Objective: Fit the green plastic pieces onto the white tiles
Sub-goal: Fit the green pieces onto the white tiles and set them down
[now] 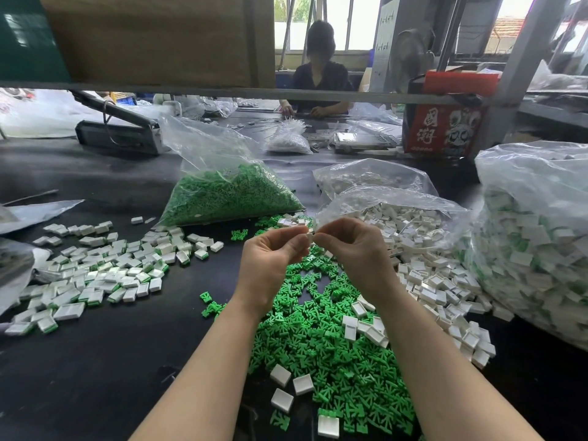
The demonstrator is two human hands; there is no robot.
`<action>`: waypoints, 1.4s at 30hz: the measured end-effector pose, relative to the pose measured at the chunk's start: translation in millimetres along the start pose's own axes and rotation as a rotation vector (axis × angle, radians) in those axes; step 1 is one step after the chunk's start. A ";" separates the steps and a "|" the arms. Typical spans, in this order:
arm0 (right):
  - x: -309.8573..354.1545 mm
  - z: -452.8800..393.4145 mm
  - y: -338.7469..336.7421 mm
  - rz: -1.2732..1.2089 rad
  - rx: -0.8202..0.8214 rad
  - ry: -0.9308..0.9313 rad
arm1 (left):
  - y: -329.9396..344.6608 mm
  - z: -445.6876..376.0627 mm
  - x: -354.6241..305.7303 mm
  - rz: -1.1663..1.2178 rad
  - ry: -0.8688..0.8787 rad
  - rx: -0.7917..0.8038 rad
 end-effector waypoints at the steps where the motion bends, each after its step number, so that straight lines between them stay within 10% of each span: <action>1: -2.3 -0.1 -0.6 -0.017 0.000 0.033 | -0.4 0.2 -0.7 0.004 0.003 0.006; 14: -7.6 2.1 13.8 0.205 0.162 0.054 | 7.2 4.1 9.8 -0.343 -0.138 0.244; 42: -0.2 13.9 11.2 0.006 0.464 0.242 | 8.8 11.9 7.6 -0.297 -0.205 0.503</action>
Point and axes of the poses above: each hand's wrist, its own z-axis away from the middle knuckle, its own y-axis out of the palm, x = y × z, the point moved 4 cm from there along -z, towards the middle knuckle
